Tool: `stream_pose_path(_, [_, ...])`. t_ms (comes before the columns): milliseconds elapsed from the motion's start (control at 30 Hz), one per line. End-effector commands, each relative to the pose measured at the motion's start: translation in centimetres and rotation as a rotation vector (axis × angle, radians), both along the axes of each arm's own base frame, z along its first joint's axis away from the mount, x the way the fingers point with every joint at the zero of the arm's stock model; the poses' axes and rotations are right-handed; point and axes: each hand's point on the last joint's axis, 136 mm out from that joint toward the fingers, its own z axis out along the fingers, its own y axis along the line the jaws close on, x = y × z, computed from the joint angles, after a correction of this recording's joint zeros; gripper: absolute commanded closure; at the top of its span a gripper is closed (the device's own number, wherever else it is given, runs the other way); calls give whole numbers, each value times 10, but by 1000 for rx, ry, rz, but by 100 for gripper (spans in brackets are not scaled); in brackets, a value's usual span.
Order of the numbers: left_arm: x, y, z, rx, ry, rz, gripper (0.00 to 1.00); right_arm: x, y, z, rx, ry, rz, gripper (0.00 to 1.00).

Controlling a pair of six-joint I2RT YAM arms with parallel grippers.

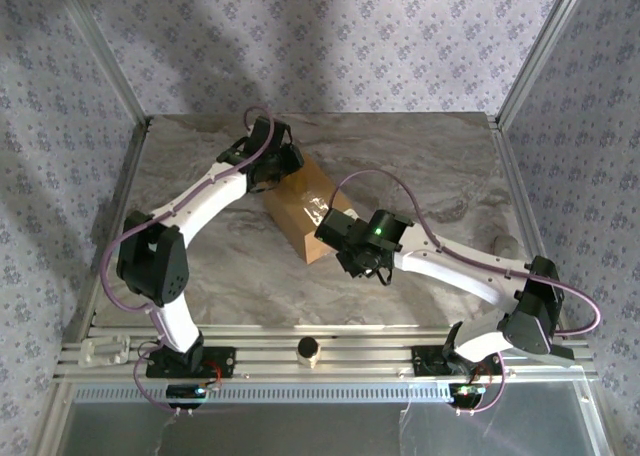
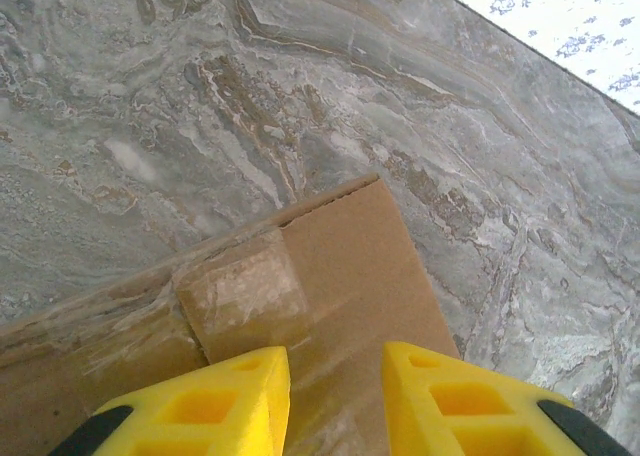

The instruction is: Unpack the express box

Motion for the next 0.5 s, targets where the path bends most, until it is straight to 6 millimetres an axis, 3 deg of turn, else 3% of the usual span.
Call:
stream_pose_path(0, [-11,28,-34,94,93,91,69,-4,-9,10,-30,-6,-27,100])
stream_pose_path(267, [-13,25,-19,75,51,88,69,-6,-5,6,-51,-5,-16,100])
stream_pose_path(467, [-16,16,10,21,-6,69,68,-9,-4,3,-72,6,-26,100])
